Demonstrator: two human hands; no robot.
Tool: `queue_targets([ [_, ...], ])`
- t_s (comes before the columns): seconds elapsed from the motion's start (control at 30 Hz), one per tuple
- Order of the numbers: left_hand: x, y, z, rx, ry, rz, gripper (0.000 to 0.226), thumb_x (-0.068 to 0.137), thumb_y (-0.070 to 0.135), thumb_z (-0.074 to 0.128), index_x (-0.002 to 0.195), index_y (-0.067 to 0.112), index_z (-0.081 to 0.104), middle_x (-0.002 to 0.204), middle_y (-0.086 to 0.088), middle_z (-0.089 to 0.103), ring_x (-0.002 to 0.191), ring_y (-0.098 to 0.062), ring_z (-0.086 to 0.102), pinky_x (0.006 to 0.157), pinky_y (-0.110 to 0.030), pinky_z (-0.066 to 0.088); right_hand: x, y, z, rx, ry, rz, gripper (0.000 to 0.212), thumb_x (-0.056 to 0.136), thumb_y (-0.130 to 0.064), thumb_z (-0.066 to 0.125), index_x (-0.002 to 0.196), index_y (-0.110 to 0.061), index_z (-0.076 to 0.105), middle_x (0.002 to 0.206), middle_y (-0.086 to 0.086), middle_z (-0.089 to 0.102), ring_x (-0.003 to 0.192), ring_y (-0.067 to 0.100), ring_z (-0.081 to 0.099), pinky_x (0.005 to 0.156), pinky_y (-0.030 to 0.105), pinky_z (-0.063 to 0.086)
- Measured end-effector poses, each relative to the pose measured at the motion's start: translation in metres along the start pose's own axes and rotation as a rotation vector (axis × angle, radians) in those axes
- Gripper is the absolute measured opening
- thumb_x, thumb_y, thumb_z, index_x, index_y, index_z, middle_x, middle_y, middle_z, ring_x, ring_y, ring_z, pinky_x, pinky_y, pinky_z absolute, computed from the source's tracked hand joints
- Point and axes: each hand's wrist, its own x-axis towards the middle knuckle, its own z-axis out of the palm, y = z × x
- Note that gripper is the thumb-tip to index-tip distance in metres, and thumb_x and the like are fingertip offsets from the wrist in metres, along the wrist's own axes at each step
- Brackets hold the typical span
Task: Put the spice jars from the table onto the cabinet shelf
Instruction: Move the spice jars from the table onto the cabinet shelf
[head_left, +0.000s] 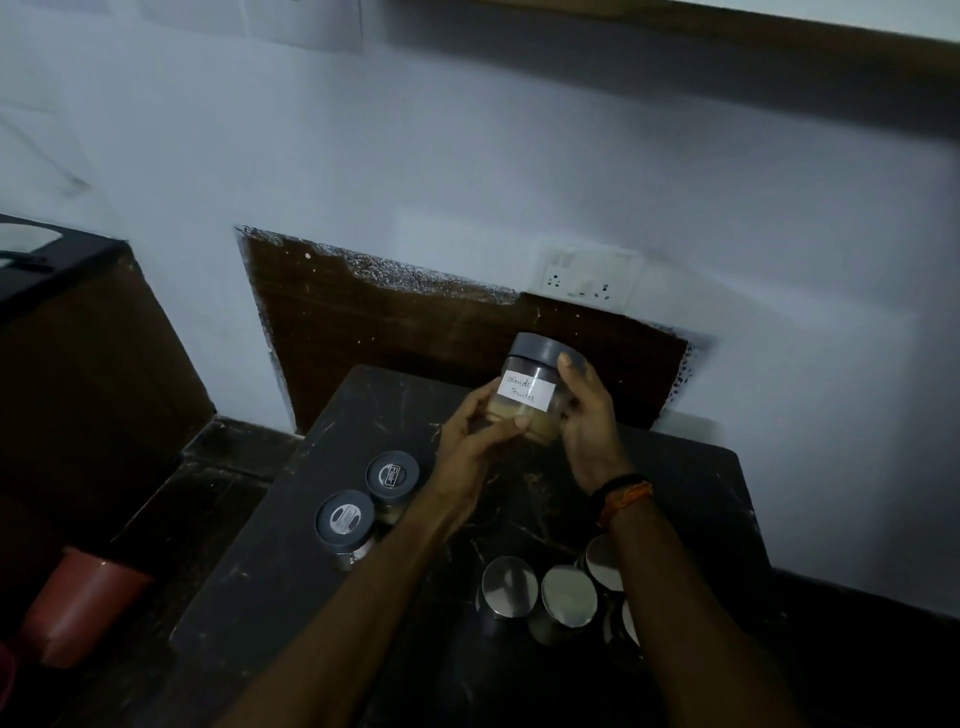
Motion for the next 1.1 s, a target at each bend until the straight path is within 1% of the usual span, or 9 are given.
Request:
queue_targets([
  [0.07, 0.001, 0.004, 0.003, -0.029, -0.013, -0.008, 0.066, 0.073, 0.031, 0.083, 0.133, 0.022, 0.058, 0.132, -0.011, 0.063, 0.122, -0.035, 0.060, 0.097, -0.048, 0.053, 0.000, -0.007, -0.004, 0.013, -0.035, -0.010, 0.051, 0.088, -0.044, 0.064, 0.132, -0.020, 0.058, 0.122, 0.008, 0.069, 0.111, 0.028, 0.067, 0.088, 0.041, 0.056],
  [0.17, 0.005, 0.010, 0.001, -0.042, -0.056, -0.009, 0.070, 0.072, 0.022, 0.086, 0.134, 0.021, 0.055, 0.129, -0.014, 0.065, 0.121, -0.038, 0.060, 0.101, -0.054, 0.049, 0.002, -0.013, -0.004, 0.055, -0.053, -0.008, 0.056, 0.086, -0.043, 0.066, 0.136, -0.022, 0.055, 0.129, 0.010, 0.064, 0.117, 0.030, 0.063, 0.095, 0.046, 0.053],
  [0.27, 0.012, 0.020, -0.001, 0.020, -0.101, 0.031, 0.070, 0.077, 0.009, 0.082, 0.138, 0.026, 0.052, 0.128, -0.019, 0.065, 0.121, -0.040, 0.060, 0.099, -0.050, 0.052, 0.008, -0.022, 0.003, 0.077, -0.041, -0.018, 0.065, 0.081, -0.044, 0.069, 0.141, -0.030, 0.050, 0.132, 0.004, 0.061, 0.114, 0.022, 0.066, 0.089, 0.039, 0.055],
  [0.4, 0.020, 0.047, 0.000, 0.110, -0.101, 0.090, 0.076, 0.074, 0.013, 0.085, 0.140, 0.030, 0.050, 0.128, -0.016, 0.065, 0.120, -0.034, 0.062, 0.098, -0.053, 0.053, 0.021, -0.040, 0.020, -0.033, -0.053, -0.095, 0.058, 0.082, -0.047, 0.066, 0.137, -0.032, 0.055, 0.134, 0.000, 0.061, 0.114, 0.016, 0.065, 0.084, 0.030, 0.055],
  [0.57, 0.039, 0.104, 0.005, 0.193, -0.144, 0.174, 0.083, 0.068, 0.016, 0.086, 0.140, 0.031, 0.049, 0.127, -0.009, 0.065, 0.118, -0.026, 0.064, 0.089, -0.039, 0.057, 0.044, -0.079, 0.052, -0.067, -0.067, -0.218, 0.049, 0.086, -0.042, 0.063, 0.132, -0.026, 0.060, 0.135, 0.003, 0.060, 0.118, 0.020, 0.061, 0.082, 0.025, 0.053],
  [0.77, 0.070, 0.188, 0.015, 0.295, -0.179, 0.264, 0.087, 0.061, 0.023, 0.089, 0.137, 0.039, 0.051, 0.132, -0.013, 0.059, 0.116, -0.027, 0.064, 0.084, -0.036, 0.059, 0.070, -0.144, 0.095, -0.137, -0.109, -0.379, 0.051, 0.086, -0.048, 0.059, 0.133, -0.028, 0.057, 0.134, 0.000, 0.059, 0.120, 0.023, 0.059, 0.088, 0.034, 0.053],
  [0.9, 0.088, 0.233, 0.023, 0.382, -0.191, 0.340, 0.088, 0.060, 0.030, 0.090, 0.137, 0.039, 0.049, 0.129, -0.010, 0.061, 0.120, -0.028, 0.061, 0.099, -0.048, 0.054, 0.080, -0.182, 0.118, -0.149, -0.113, -0.463, 0.051, 0.087, -0.045, 0.058, 0.134, -0.026, 0.057, 0.134, 0.003, 0.059, 0.117, 0.023, 0.060, 0.083, 0.030, 0.054],
  [1.0, 0.101, 0.265, 0.030, 0.433, -0.227, 0.380, 0.084, 0.063, 0.032, 0.090, 0.136, 0.036, 0.048, 0.125, -0.010, 0.065, 0.116, -0.026, 0.064, 0.100, -0.047, 0.054, 0.087, -0.209, 0.133, -0.150, -0.128, -0.507, 0.049, 0.086, -0.046, 0.059, 0.132, -0.028, 0.058, 0.130, 0.004, 0.062, 0.115, 0.025, 0.061, 0.077, 0.028, 0.053],
  [1.1, 0.114, 0.297, 0.036, 0.422, -0.270, 0.398, 0.074, 0.069, 0.035, 0.088, 0.133, 0.027, 0.051, 0.123, -0.014, 0.067, 0.113, -0.026, 0.067, 0.098, -0.046, 0.055, 0.096, -0.232, 0.144, -0.142, -0.130, -0.555, 0.046, 0.087, -0.046, 0.060, 0.129, -0.028, 0.060, 0.128, 0.004, 0.064, 0.116, 0.027, 0.061, 0.081, 0.034, 0.053],
])
